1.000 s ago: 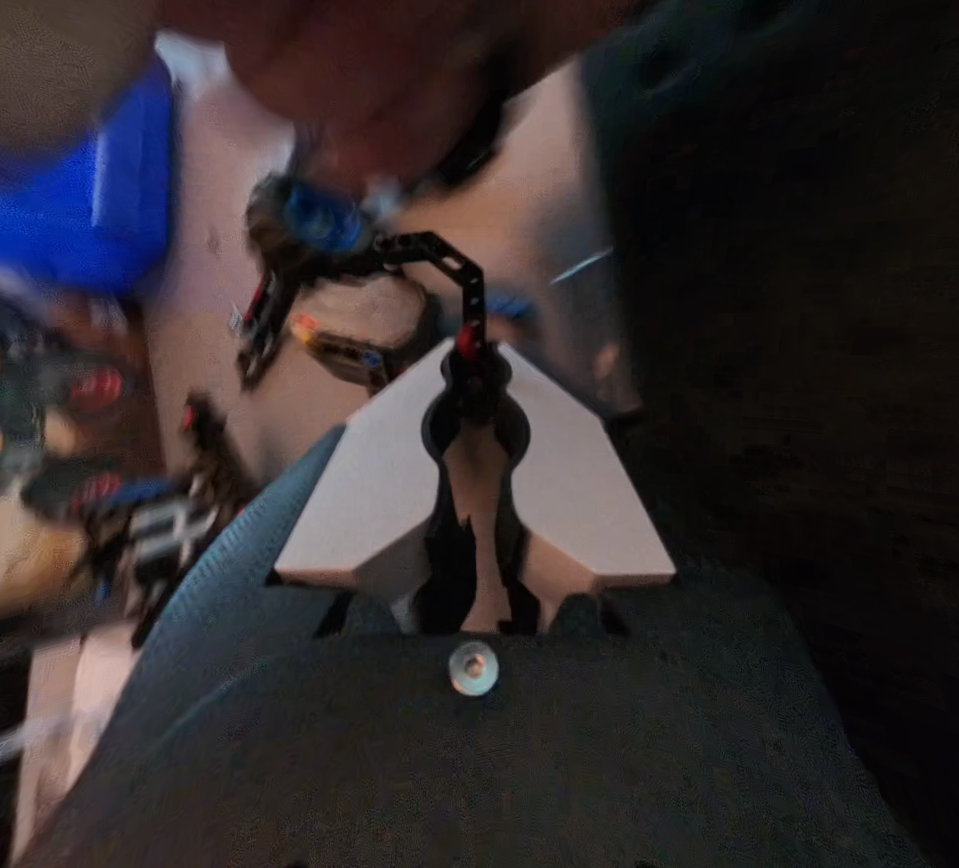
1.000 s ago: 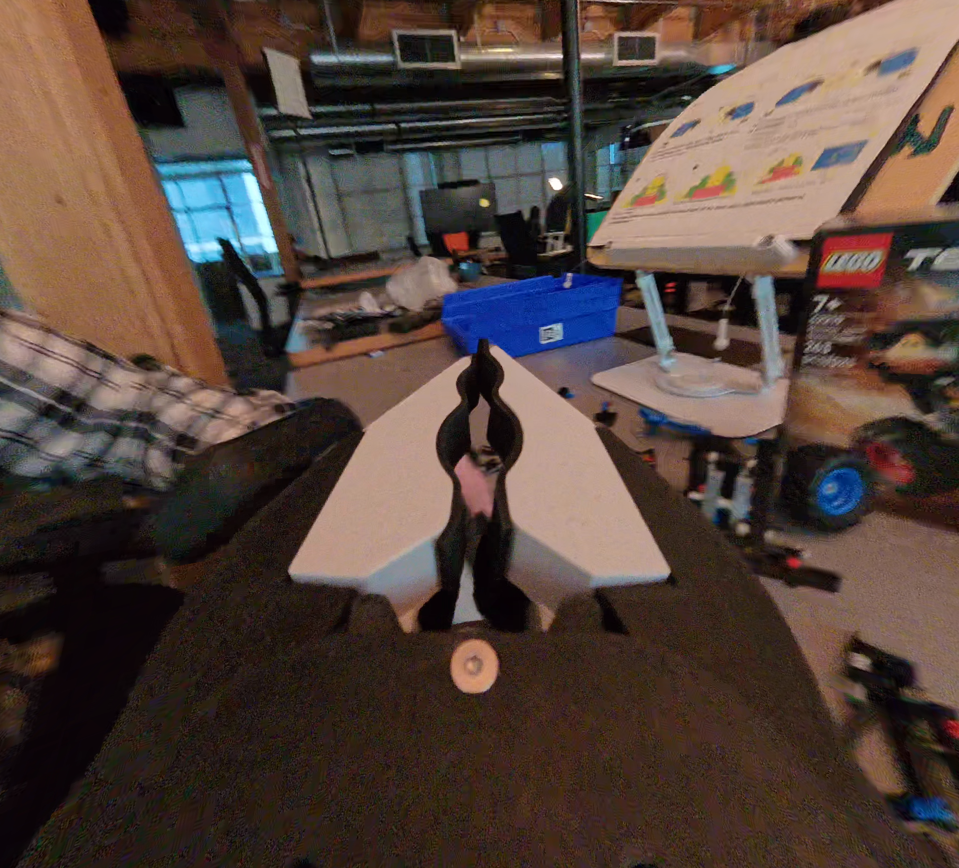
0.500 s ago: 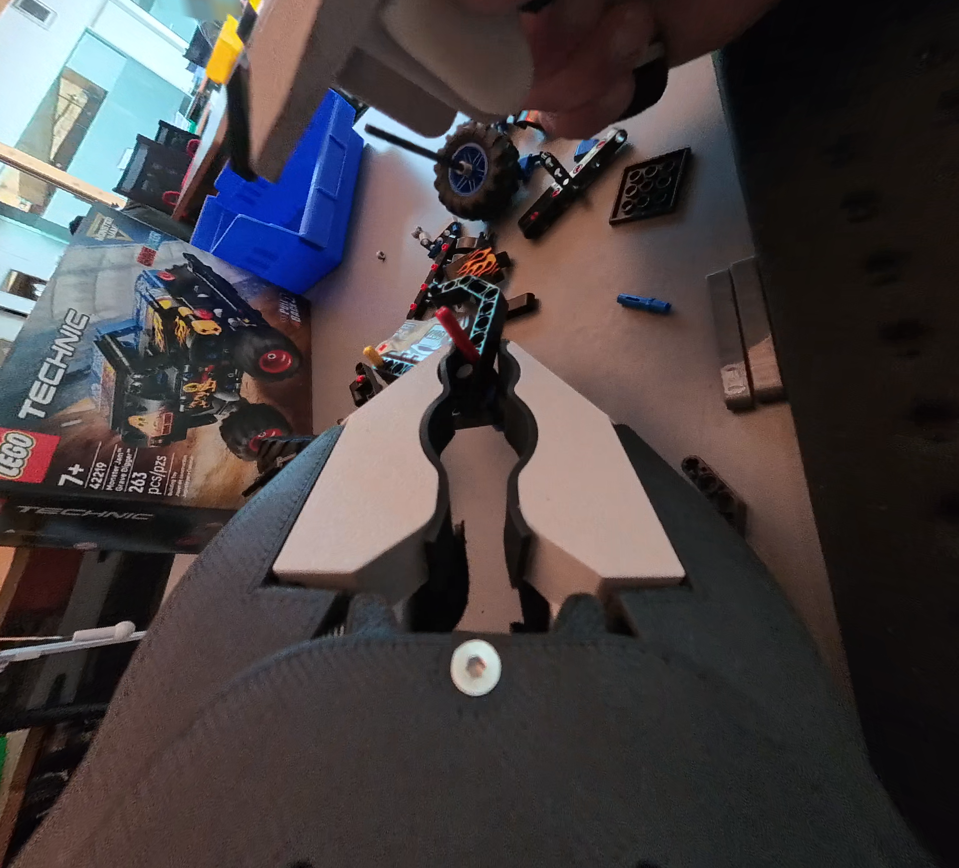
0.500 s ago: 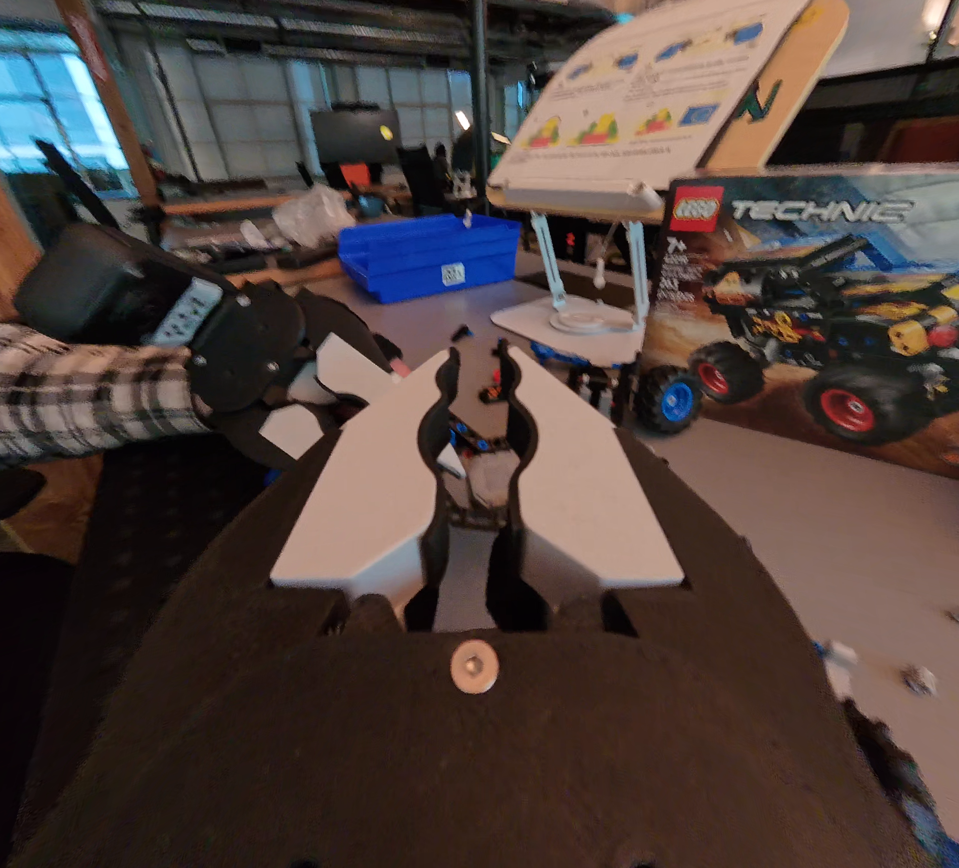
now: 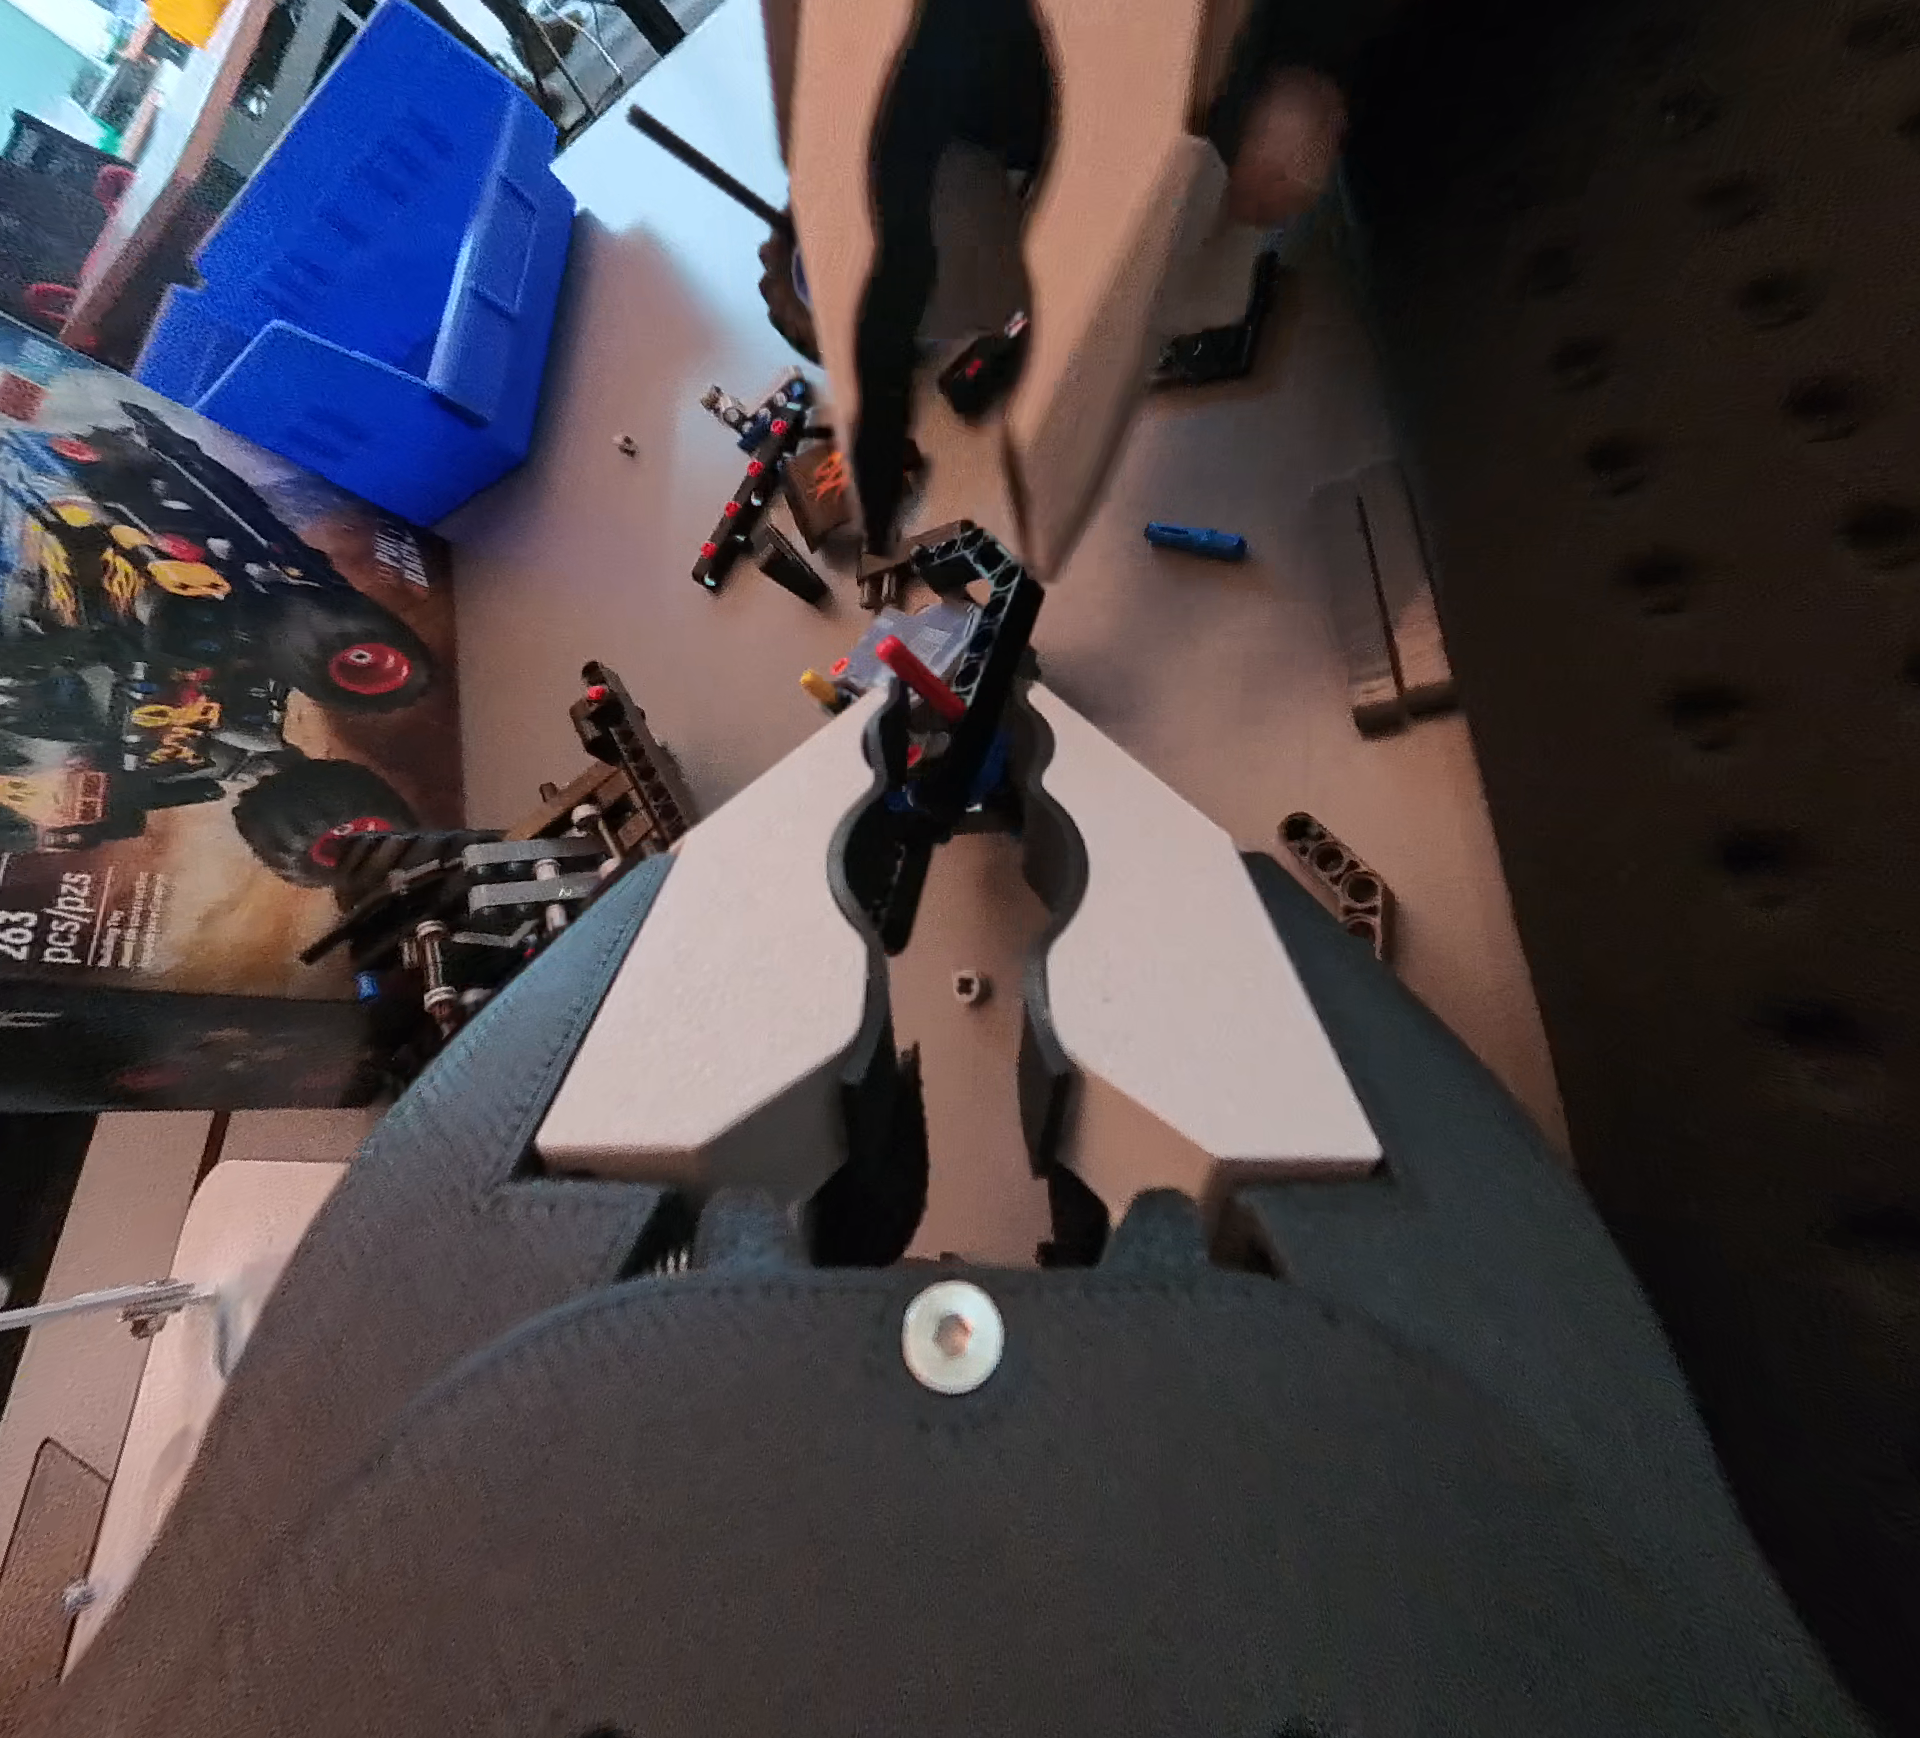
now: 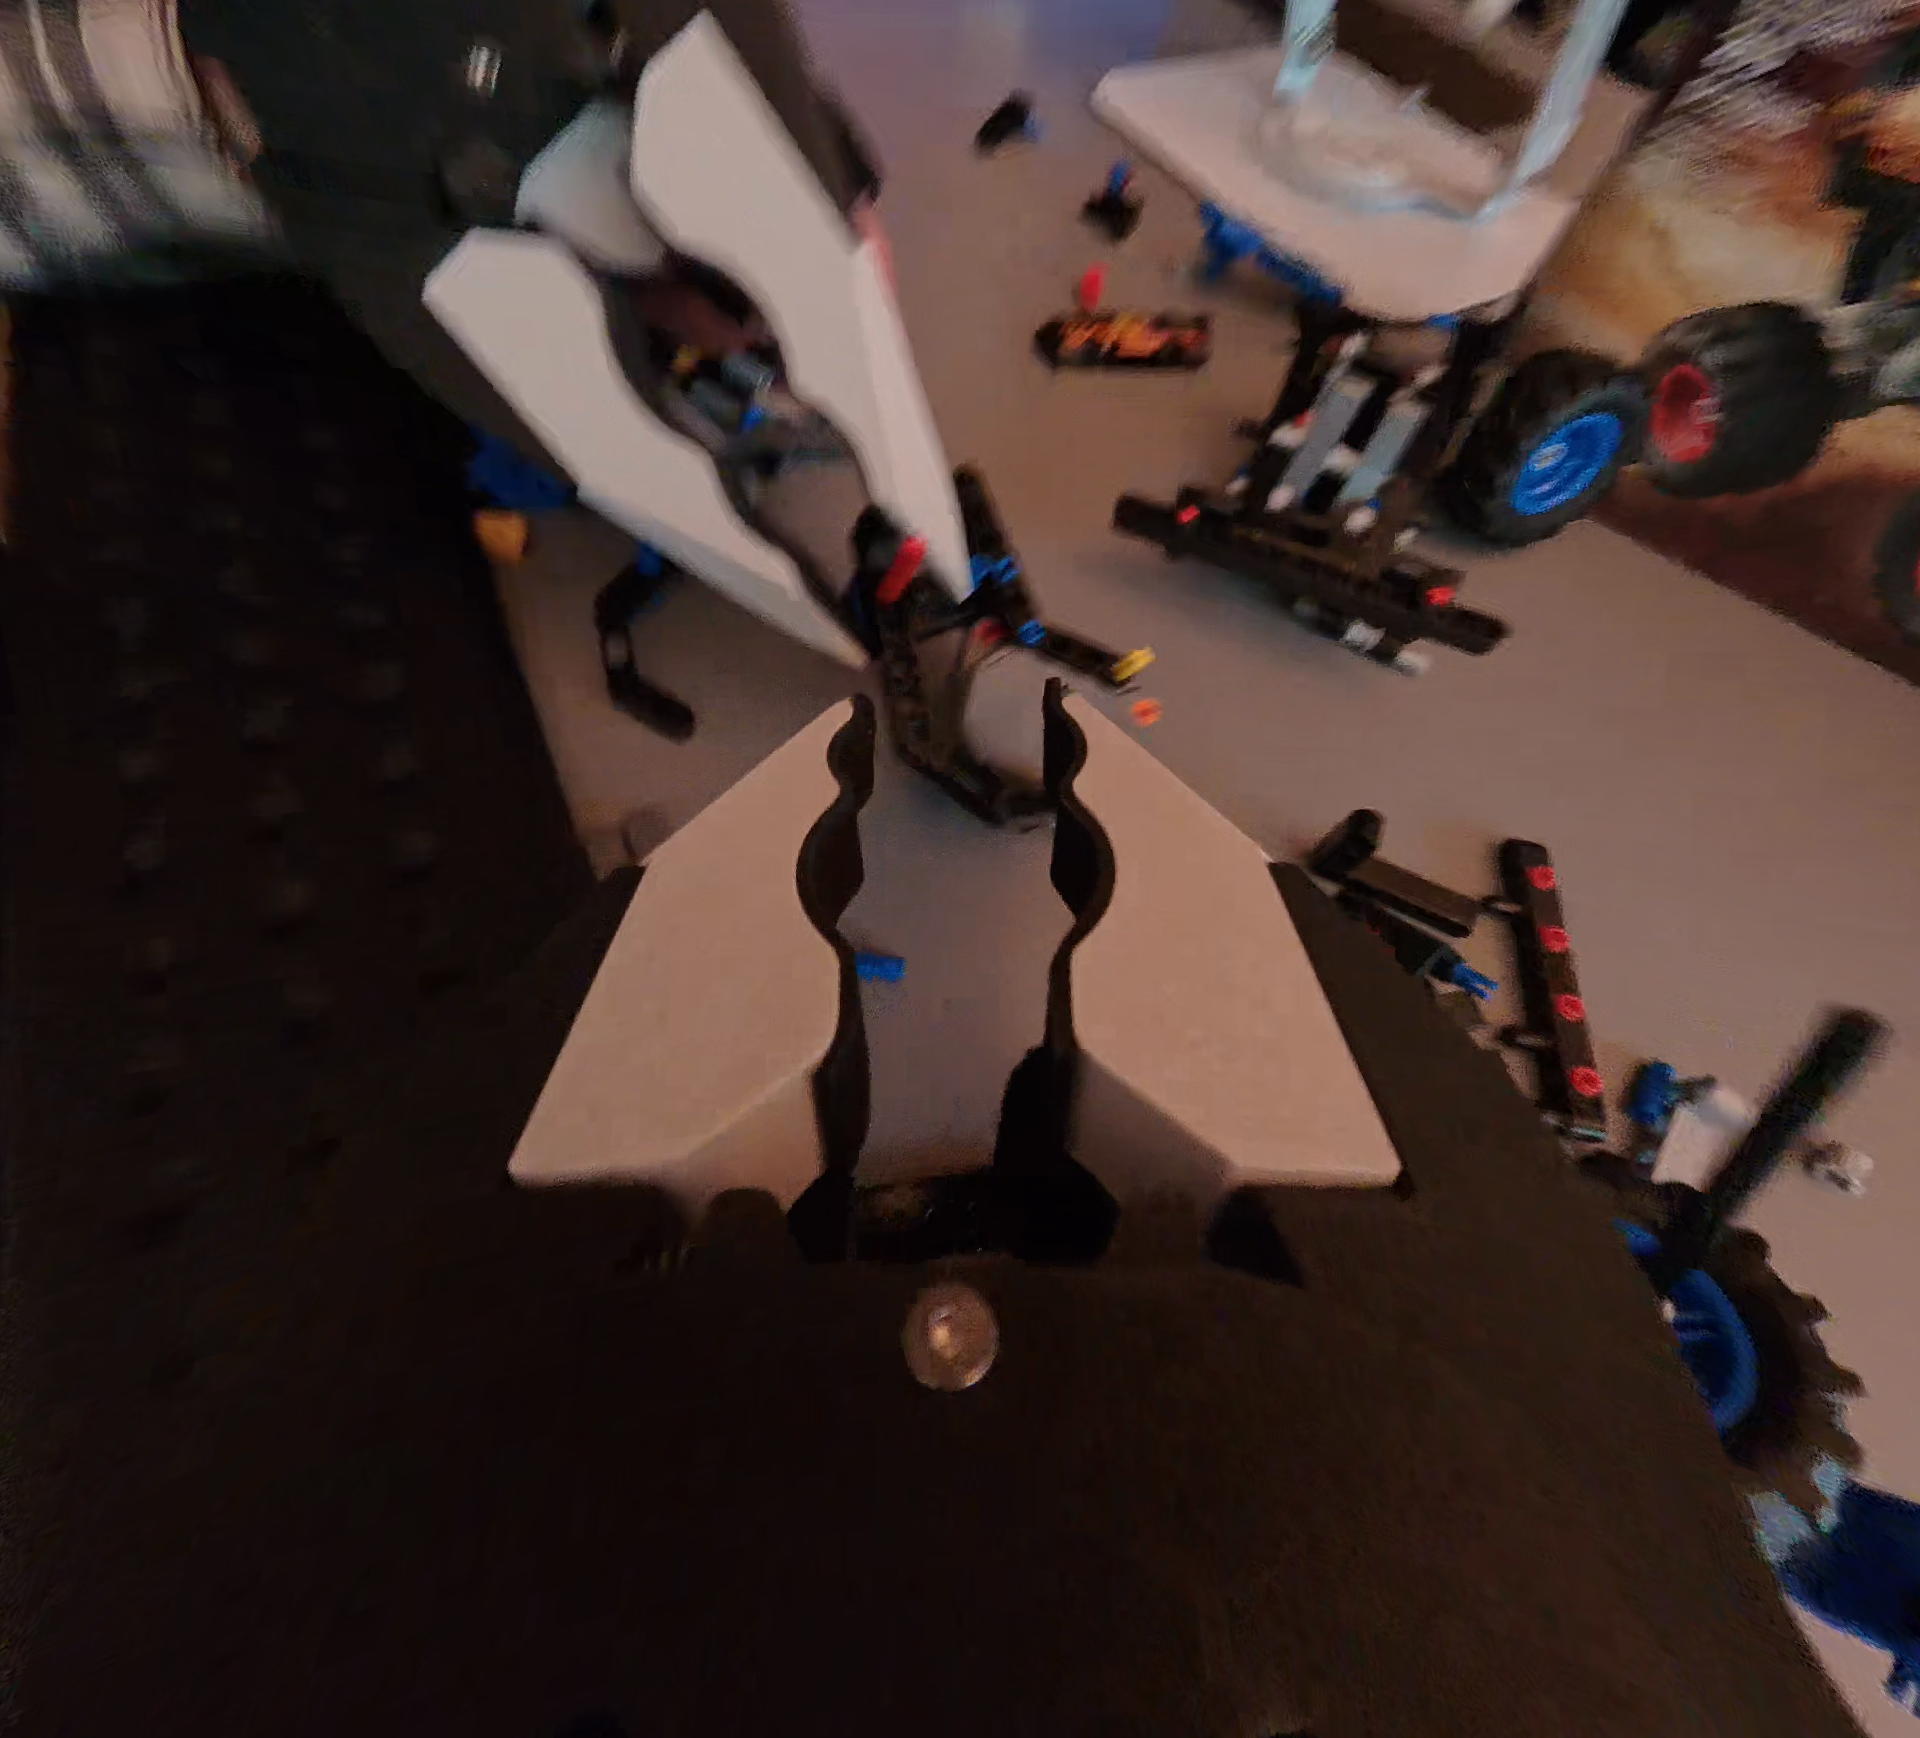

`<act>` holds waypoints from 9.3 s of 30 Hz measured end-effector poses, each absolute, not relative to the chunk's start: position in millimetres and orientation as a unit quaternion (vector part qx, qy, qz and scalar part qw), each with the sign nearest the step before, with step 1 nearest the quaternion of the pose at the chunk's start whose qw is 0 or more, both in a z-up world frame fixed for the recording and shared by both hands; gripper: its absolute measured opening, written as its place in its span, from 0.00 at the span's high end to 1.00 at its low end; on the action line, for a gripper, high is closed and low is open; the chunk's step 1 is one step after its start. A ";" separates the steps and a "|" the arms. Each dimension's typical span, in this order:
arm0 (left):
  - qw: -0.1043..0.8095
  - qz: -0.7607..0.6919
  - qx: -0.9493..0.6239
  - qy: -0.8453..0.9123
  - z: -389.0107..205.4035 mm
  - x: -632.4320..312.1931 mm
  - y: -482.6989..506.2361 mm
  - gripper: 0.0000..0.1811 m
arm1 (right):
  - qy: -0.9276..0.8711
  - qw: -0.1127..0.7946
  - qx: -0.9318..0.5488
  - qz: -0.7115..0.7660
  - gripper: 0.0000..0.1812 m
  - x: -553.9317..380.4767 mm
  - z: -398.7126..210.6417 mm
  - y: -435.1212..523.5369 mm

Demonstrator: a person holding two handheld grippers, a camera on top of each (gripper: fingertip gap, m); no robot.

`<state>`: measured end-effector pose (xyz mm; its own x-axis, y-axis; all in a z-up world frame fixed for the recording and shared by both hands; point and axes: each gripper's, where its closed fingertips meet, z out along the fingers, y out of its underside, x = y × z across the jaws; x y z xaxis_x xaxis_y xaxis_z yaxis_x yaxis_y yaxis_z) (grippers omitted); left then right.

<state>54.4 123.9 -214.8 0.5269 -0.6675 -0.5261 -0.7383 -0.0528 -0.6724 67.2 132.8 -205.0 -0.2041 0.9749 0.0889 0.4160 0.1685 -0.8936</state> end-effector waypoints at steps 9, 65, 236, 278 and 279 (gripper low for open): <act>0.503 0.002 -0.744 0.439 -204.0 46.7 130.6 0.85 | -0.712 0.399 -0.480 0.322 0.95 55.4 -208.3 126.2; 0.528 0.061 -0.774 0.345 -198.8 26.7 159.2 0.92 | -0.606 0.490 -0.543 0.313 0.90 30.2 -172.7 150.7; 0.471 -0.105 -0.778 0.402 -215.7 43.8 120.2 0.93 | -0.683 0.347 -0.465 0.443 0.94 25.4 -188.0 109.0; 0.428 -0.021 -0.736 0.524 -217.9 50.1 120.2 0.91 | -0.760 0.363 -0.425 0.333 0.89 40.6 -217.3 116.7; 0.435 -0.043 -0.738 0.515 -215.3 51.6 119.6 0.93 | -0.760 0.363 -0.422 0.336 0.89 40.1 -217.4 116.9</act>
